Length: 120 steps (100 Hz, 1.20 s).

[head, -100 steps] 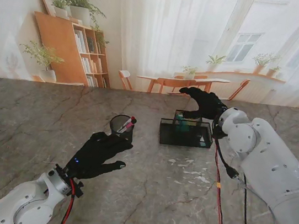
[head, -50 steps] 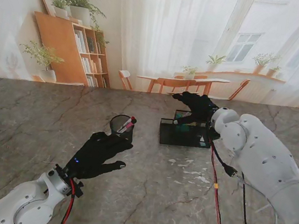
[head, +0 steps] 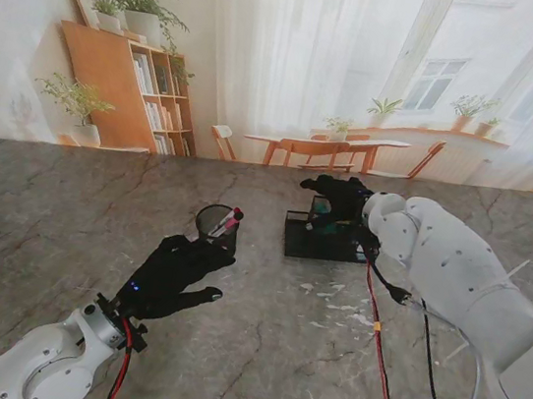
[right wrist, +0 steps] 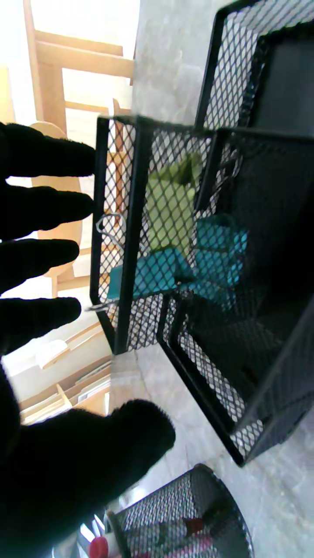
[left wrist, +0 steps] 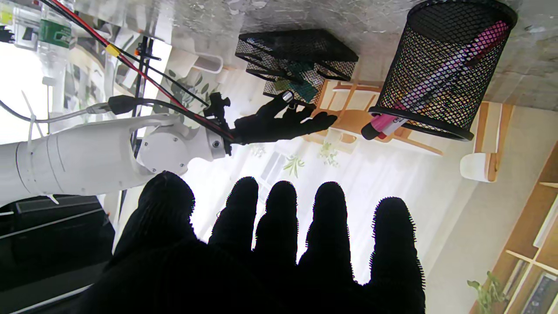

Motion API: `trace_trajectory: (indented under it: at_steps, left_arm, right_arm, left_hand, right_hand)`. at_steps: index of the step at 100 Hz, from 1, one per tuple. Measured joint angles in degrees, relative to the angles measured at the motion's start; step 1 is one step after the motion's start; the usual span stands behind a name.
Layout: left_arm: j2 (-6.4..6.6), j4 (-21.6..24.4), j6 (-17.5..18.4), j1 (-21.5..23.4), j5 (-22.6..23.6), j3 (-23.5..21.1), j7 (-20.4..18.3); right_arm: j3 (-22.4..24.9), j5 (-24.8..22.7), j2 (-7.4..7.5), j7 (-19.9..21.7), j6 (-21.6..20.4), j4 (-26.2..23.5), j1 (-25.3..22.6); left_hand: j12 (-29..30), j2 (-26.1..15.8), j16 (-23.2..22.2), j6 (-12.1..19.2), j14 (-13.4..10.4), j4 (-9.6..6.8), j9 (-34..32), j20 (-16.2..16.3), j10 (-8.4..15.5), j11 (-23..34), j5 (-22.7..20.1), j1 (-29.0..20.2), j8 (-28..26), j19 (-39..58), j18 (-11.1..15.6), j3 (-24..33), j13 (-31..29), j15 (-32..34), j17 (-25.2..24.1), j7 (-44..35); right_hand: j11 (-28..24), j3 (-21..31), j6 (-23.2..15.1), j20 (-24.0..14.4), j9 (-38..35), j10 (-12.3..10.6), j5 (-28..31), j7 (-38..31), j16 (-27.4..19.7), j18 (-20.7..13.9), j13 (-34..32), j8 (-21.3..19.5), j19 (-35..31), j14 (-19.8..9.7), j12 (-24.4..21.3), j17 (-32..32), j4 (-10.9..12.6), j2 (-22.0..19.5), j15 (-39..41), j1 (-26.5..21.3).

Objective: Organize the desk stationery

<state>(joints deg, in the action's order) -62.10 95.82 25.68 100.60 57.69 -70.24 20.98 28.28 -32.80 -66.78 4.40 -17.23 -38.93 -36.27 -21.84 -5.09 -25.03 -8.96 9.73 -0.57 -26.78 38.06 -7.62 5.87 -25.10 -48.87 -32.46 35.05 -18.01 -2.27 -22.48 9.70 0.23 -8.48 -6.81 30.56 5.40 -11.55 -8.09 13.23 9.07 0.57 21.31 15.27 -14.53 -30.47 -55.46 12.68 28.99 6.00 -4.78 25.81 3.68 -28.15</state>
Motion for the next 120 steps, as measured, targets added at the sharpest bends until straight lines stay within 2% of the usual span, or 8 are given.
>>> trace_trajectory:
  at_steps: [13,23,37,55,63,72,86,120]
  left_arm:
    - [0.0,0.01,-0.01,0.06,0.07,-0.03,0.06]
    - [0.0,0.01,-0.01,0.06,0.04,-0.03,-0.08]
    - [0.01,0.01,-0.02,-0.03,-0.08,0.05,-0.39]
    - [0.02,-0.05,-0.06,-0.17,-0.12,0.14,-0.61]
    - [0.02,-0.07,-0.08,-0.24,-0.13,0.19,-0.7]
    - [0.03,-0.08,-0.11,-0.32,-0.13,0.25,-0.75]
    - [0.03,-0.09,-0.15,-0.35,-0.13,0.3,-0.77]
    - [0.04,-0.09,-0.19,-0.33,0.02,0.29,-0.55]
  right_arm:
    - [-1.67,0.71,-0.47,-0.14,-0.22,2.13,0.98]
    - [-3.02,0.77,-0.81,-0.79,-1.05,4.08,1.7]
    - [-4.61,0.52,-1.12,-3.29,-2.15,6.34,2.26]
    - [-5.21,0.47,-1.28,-4.68,-3.6,7.96,2.68]
    - [-5.69,0.54,-1.34,-5.06,-4.42,8.56,3.0]
    - [-6.17,0.72,-1.46,-5.51,-5.35,9.3,3.3]
    - [-6.39,1.39,-1.79,-5.75,-6.73,10.57,3.54]
    - [-4.81,1.73,-1.22,-5.13,-8.5,10.12,2.78]
  left_hand:
    - [0.0,0.0,0.0,0.0,0.0,0.0,0.0,0.0,0.0,0.0,0.0,0.0,0.0,0.0,0.0,0.0,0.0,0.0,0.0,0.0]
    - [0.0,0.0,0.0,0.0,0.0,0.0,0.0,0.0,0.0,0.0,0.0,0.0,0.0,0.0,0.0,0.0,0.0,0.0,0.0,0.0]
    - [0.0,0.0,0.0,0.0,0.0,0.0,0.0,0.0,0.0,0.0,0.0,0.0,0.0,0.0,0.0,0.0,0.0,0.0,0.0,0.0]
    - [0.0,0.0,0.0,0.0,0.0,0.0,0.0,0.0,0.01,0.0,0.0,0.0,0.0,0.0,0.0,0.0,0.0,0.0,0.0,0.0]
    - [0.0,0.0,0.0,0.01,0.0,0.0,0.0,0.0,0.01,0.0,0.0,0.0,0.0,0.0,0.0,0.0,0.0,0.0,0.0,0.0]
    - [0.0,0.0,0.0,0.0,0.0,0.0,0.0,0.0,0.01,0.0,0.0,0.0,0.0,0.0,0.0,0.0,0.0,0.0,0.0,0.0]
    - [0.0,0.0,0.0,0.01,0.0,0.0,0.0,0.0,0.01,0.0,0.0,0.0,0.0,0.0,0.0,0.0,0.0,0.0,0.0,0.0]
    - [0.0,0.0,0.0,0.01,0.0,0.0,0.0,0.0,0.01,0.0,0.0,0.0,0.0,0.0,0.0,0.0,0.0,0.0,0.0,0.0]
  right_hand:
    - [-3.29,-1.56,-0.02,-0.64,-0.85,-0.24,-0.62,-2.27,0.38,-0.14,-1.52,-6.6,-0.93,-0.11,0.68,-0.1,0.52,0.02,0.77,-2.97]
    - [-7.56,-2.5,-0.15,-5.53,-6.18,-1.62,-1.37,-8.77,1.64,-1.56,-4.15,-15.05,-7.7,-1.73,1.29,-4.38,0.55,0.69,7.1,-6.58]
    - [-17.13,4.22,0.14,-11.64,-17.01,-5.92,6.91,-14.57,2.76,-3.16,-10.53,-15.77,-12.56,-5.51,1.42,-16.55,0.56,3.7,25.53,-8.44]
    - [-24.3,9.2,-0.93,-12.41,-31.77,-9.71,15.1,-20.18,2.8,-5.2,-23.98,-15.63,-15.1,-8.77,1.33,-30.36,-0.41,8.16,35.14,-8.1]
    - [-24.3,8.55,-0.67,-11.49,-36.03,-9.86,17.74,-22.9,3.27,-5.56,-29.57,-14.29,-15.1,-9.66,1.25,-35.3,-2.04,10.09,36.76,-7.89]
    - [-22.67,7.17,-0.67,-8.61,-40.78,-9.86,19.78,-28.64,3.29,-6.31,-34.29,-6.03,-15.06,-10.05,2.04,-41.36,-5.56,12.34,36.77,-7.91]
    - [-17.53,3.52,-0.3,-4.49,-45.74,-9.83,19.84,-35.86,3.0,-6.86,-38.28,2.18,-15.06,-10.07,4.17,-46.61,-5.62,13.61,36.74,-9.03]
    - [-16.69,-0.58,1.14,-2.21,-48.14,-8.92,21.17,-38.57,2.66,-7.09,-40.9,5.94,-15.04,-9.93,4.18,-50.62,-5.62,13.57,36.19,-9.97]
